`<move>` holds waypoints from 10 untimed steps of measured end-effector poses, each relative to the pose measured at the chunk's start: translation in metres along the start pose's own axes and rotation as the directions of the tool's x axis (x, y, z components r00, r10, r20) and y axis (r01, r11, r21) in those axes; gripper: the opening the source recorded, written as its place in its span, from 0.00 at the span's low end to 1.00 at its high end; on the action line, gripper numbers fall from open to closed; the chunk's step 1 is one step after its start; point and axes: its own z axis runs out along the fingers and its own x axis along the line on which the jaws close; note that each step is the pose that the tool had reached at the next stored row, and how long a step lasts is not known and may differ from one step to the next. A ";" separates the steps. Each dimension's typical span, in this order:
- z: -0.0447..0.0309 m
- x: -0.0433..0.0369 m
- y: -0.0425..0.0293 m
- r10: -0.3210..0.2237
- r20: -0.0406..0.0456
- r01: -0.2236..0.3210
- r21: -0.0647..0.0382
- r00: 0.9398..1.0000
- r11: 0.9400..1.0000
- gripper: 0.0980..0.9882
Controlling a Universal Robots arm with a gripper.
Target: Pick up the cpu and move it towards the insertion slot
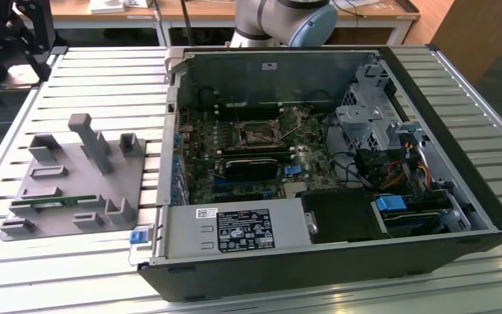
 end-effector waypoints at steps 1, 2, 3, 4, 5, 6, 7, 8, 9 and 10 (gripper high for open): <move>0.0000 -0.0012 0.0000 0.000 0.000 0.000 0.000 1.000 1.000 0.49; -0.0001 -0.0022 -0.0001 0.000 0.000 0.000 0.000 1.000 1.000 0.49; 0.0000 -0.0033 -0.0001 0.000 0.000 0.000 0.000 1.000 1.000 0.49; 0.0000 -0.0042 -0.0001 0.000 0.000 0.000 0.000 1.000 1.000 0.49; 0.0000 -0.0053 -0.0002 0.000 0.000 0.000 0.000 1.000 1.000 0.49; 0.0000 -0.0064 -0.0002 0.000 0.000 0.000 0.000 1.000 1.000 0.49; 0.0000 -0.0076 -0.0003 0.000 0.000 0.000 0.000 1.000 1.000 0.49; 0.0000 -0.0087 -0.0003 0.000 0.000 0.000 0.000 1.000 1.000 0.49; 0.0000 -0.0100 -0.0004 0.000 0.000 0.000 0.000 1.000 1.000 0.49; 0.0000 -0.0112 -0.0004 0.000 0.000 0.000 0.000 1.000 1.000 0.49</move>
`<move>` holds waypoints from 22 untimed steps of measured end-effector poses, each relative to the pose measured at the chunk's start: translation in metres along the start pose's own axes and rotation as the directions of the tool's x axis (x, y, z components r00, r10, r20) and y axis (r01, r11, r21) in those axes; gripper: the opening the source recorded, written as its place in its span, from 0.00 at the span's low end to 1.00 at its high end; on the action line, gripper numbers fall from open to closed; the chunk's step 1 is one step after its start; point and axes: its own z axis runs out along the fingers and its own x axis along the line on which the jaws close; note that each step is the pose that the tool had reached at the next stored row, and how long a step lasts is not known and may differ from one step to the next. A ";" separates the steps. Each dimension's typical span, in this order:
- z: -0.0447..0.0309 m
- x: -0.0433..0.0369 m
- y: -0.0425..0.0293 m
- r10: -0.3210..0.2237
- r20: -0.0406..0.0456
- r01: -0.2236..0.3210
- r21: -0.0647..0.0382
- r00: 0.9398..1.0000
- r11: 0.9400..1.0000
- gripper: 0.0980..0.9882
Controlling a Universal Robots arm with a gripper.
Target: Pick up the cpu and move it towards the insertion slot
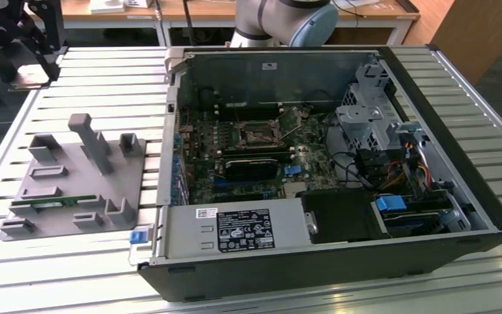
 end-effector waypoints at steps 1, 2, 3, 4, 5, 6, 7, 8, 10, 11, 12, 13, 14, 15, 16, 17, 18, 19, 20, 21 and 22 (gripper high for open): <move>0.0000 -0.0012 0.0000 0.000 0.000 0.000 0.000 1.000 1.000 0.49; 0.0000 -0.0024 -0.0001 0.000 0.000 0.000 0.000 1.000 1.000 0.49; 0.0000 -0.0036 -0.0001 0.000 0.000 0.000 0.000 1.000 1.000 0.49; 0.0001 -0.0047 -0.0002 0.000 0.000 0.000 0.000 1.000 1.000 0.49; 0.0000 -0.0059 -0.0002 0.000 0.000 0.000 0.000 1.000 1.000 0.49; 0.0000 -0.0071 -0.0002 0.000 0.000 0.000 0.000 1.000 1.000 0.49; 0.0000 -0.0083 -0.0003 0.000 0.000 0.000 0.000 1.000 1.000 0.49; 0.0000 -0.0095 -0.0003 0.000 0.000 0.000 0.000 1.000 1.000 0.49; 0.0000 -0.0118 -0.0004 0.000 0.000 0.000 0.000 1.000 1.000 0.49; 0.0000 -0.0130 -0.0005 0.000 0.000 0.000 0.000 1.000 1.000 0.49; 0.0000 -0.0141 -0.0005 0.000 0.000 0.000 0.000 1.000 1.000 0.49; 0.0000 -0.0153 -0.0005 0.000 0.000 0.000 0.000 1.000 1.000 0.49; 0.0000 -0.0164 -0.0006 0.000 0.000 0.000 0.000 1.000 1.000 0.49; 0.0001 -0.0176 -0.0006 0.000 0.000 0.000 0.000 1.000 1.000 0.49; 0.0001 -0.0187 -0.0006 0.000 0.000 0.000 0.000 1.000 1.000 0.49; 0.0001 -0.0199 -0.0007 0.000 0.000 0.000 0.000 1.000 1.000 0.49; 0.0001 -0.0210 -0.0007 0.000 0.000 0.000 0.000 1.000 1.000 0.49; 0.0001 -0.0221 -0.0008 0.000 0.000 0.000 0.000 1.000 1.000 0.49; 0.0000 -0.0232 -0.0008 0.000 0.000 0.000 0.000 1.000 1.000 0.49; 0.0001 -0.0243 -0.0008 0.000 0.000 0.000 0.000 1.000 1.000 0.49; 0.0001 -0.0254 -0.0009 0.000 0.000 0.000 0.000 1.000 1.000 0.49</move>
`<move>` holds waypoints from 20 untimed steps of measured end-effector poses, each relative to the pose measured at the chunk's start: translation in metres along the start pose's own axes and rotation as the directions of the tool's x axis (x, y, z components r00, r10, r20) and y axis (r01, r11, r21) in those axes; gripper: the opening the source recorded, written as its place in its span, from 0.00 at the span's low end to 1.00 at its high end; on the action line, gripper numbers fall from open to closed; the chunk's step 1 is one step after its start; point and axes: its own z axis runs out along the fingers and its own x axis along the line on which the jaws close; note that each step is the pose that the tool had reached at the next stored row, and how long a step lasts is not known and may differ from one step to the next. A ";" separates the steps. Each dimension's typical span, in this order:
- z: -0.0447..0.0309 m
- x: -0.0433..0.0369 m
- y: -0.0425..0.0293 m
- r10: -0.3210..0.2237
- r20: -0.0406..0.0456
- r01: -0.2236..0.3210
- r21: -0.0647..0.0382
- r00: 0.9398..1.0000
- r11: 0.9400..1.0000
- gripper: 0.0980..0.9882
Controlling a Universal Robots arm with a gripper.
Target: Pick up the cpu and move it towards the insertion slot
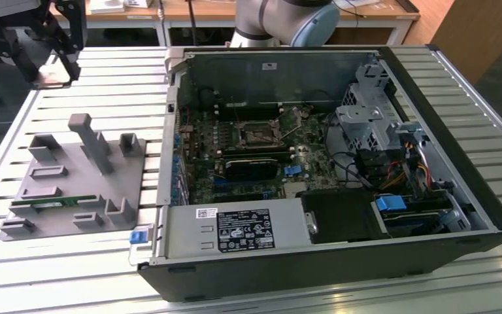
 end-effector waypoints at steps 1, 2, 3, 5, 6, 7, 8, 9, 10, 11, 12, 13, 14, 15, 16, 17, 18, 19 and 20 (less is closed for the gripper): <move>0.0000 -0.0011 0.0000 0.000 0.000 0.000 0.000 1.000 1.000 0.49; 0.0000 -0.0023 -0.0001 0.000 0.000 0.000 0.000 1.000 1.000 0.49; 0.0000 -0.0035 -0.0001 0.000 0.000 0.000 0.000 1.000 1.000 0.49; -0.0001 -0.0059 -0.0002 0.000 0.000 0.000 0.000 1.000 1.000 0.49; 0.0000 -0.0071 -0.0002 0.000 0.000 0.000 0.000 1.000 1.000 0.49; 0.0000 -0.0083 -0.0003 0.000 0.000 0.000 0.000 1.000 1.000 0.49; 0.0000 -0.0094 -0.0003 0.000 0.000 0.000 0.000 1.000 1.000 0.49; 0.0000 -0.0106 -0.0004 0.000 0.000 0.000 0.000 1.000 1.000 0.49; 0.0000 -0.0117 -0.0004 0.000 0.000 0.000 0.000 1.000 1.000 0.49; 0.0000 -0.0129 -0.0004 0.000 0.000 0.000 0.000 1.000 1.000 0.49; 0.0000 -0.0142 -0.0005 0.000 0.000 0.000 0.000 1.000 1.000 0.49; 0.0000 -0.0154 -0.0005 0.000 0.000 0.000 0.000 1.000 1.000 0.49; 0.0000 -0.0165 -0.0006 0.000 0.000 0.000 0.000 1.000 1.000 0.49; 0.0000 -0.0177 -0.0006 0.000 0.000 0.000 0.000 1.000 1.000 0.49; 0.0000 -0.0189 -0.0006 0.000 0.000 0.000 0.000 1.000 1.000 0.49; 0.0001 -0.0201 -0.0007 0.000 0.000 0.000 0.000 1.000 1.000 0.49; 0.0001 -0.0212 -0.0007 0.000 0.000 0.000 0.000 1.000 1.000 0.49; 0.0000 -0.0224 -0.0008 0.000 0.000 0.000 0.000 1.000 1.000 0.49; 0.0000 -0.0237 -0.0008 0.000 0.000 0.000 0.000 1.000 1.000 0.49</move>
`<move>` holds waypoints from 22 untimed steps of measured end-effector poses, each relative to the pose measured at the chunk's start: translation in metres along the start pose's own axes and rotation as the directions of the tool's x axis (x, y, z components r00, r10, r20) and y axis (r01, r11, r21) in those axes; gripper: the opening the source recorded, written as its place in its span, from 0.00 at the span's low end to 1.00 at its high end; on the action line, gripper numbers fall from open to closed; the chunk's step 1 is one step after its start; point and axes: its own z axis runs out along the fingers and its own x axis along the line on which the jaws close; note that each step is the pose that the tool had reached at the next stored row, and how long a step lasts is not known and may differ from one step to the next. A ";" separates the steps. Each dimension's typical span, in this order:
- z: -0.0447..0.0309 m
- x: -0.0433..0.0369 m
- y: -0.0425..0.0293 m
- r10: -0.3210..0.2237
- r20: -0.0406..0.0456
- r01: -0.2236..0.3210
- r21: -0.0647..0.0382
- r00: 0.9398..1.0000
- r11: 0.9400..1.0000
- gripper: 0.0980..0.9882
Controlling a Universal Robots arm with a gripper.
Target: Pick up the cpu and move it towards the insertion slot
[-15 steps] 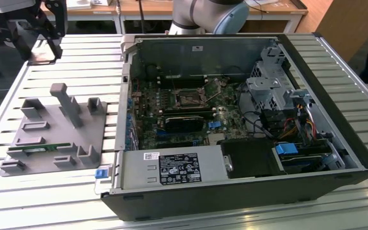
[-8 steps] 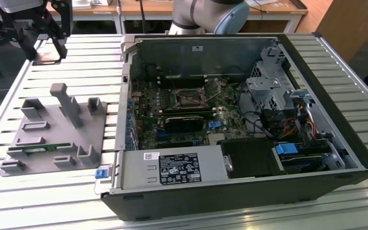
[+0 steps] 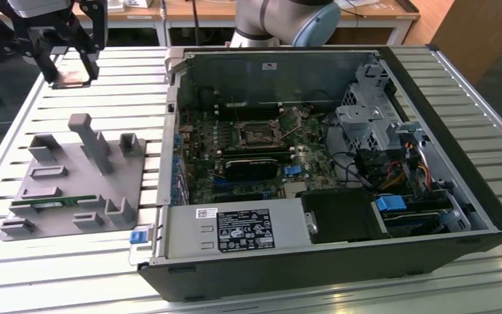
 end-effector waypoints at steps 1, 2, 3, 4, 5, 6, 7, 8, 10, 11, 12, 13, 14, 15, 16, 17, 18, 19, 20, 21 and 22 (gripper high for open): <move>0.0000 -0.0012 -0.0001 0.000 0.000 0.000 0.000 1.000 1.000 0.49; 0.0000 -0.0024 -0.0001 0.000 0.000 0.000 0.000 1.000 1.000 0.49; 0.0000 -0.0036 -0.0001 0.000 0.000 0.000 0.000 1.000 1.000 0.49; 0.0000 -0.0048 -0.0002 0.000 0.000 0.000 0.000 1.000 1.000 0.49; 0.0000 -0.0060 -0.0002 0.000 0.000 0.000 0.000 1.000 1.000 0.49; 0.0000 -0.0071 -0.0003 0.000 0.000 0.000 0.000 1.000 1.000 0.49; 0.0000 -0.0083 -0.0003 0.000 0.000 0.000 0.000 1.000 1.000 0.49; 0.0000 -0.0095 -0.0003 0.000 0.000 0.000 0.000 1.000 1.000 0.49; 0.0001 -0.0119 -0.0004 0.000 0.000 0.000 0.000 1.000 1.000 0.49; 0.0000 -0.0131 -0.0005 0.000 0.000 0.000 0.000 1.000 1.000 0.49; 0.0001 -0.0143 -0.0005 0.000 0.000 0.000 0.000 1.000 1.000 0.49; 0.0001 -0.0154 -0.0005 0.000 0.000 0.000 0.000 1.000 1.000 0.49; 0.0001 -0.0166 -0.0006 0.000 0.000 0.000 0.000 1.000 1.000 0.49; 0.0001 -0.0177 -0.0006 0.000 0.000 0.000 0.000 1.000 1.000 0.49; 0.0001 -0.0189 -0.0007 0.000 0.000 0.000 0.000 1.000 1.000 0.49; 0.0001 -0.0201 -0.0007 0.000 0.000 0.000 0.000 1.000 1.000 0.49; 0.0001 -0.0213 -0.0007 0.000 0.000 0.000 0.000 1.000 1.000 0.49; 0.0001 -0.0224 -0.0008 0.000 0.000 0.000 0.000 1.000 1.000 0.49; 0.0001 -0.0236 -0.0008 0.000 0.000 0.000 0.000 1.000 1.000 0.49; 0.0001 -0.0247 -0.0009 0.000 0.000 0.000 0.000 1.000 1.000 0.49; 0.0001 -0.0258 -0.0009 0.000 0.000 0.000 0.000 1.000 1.000 0.49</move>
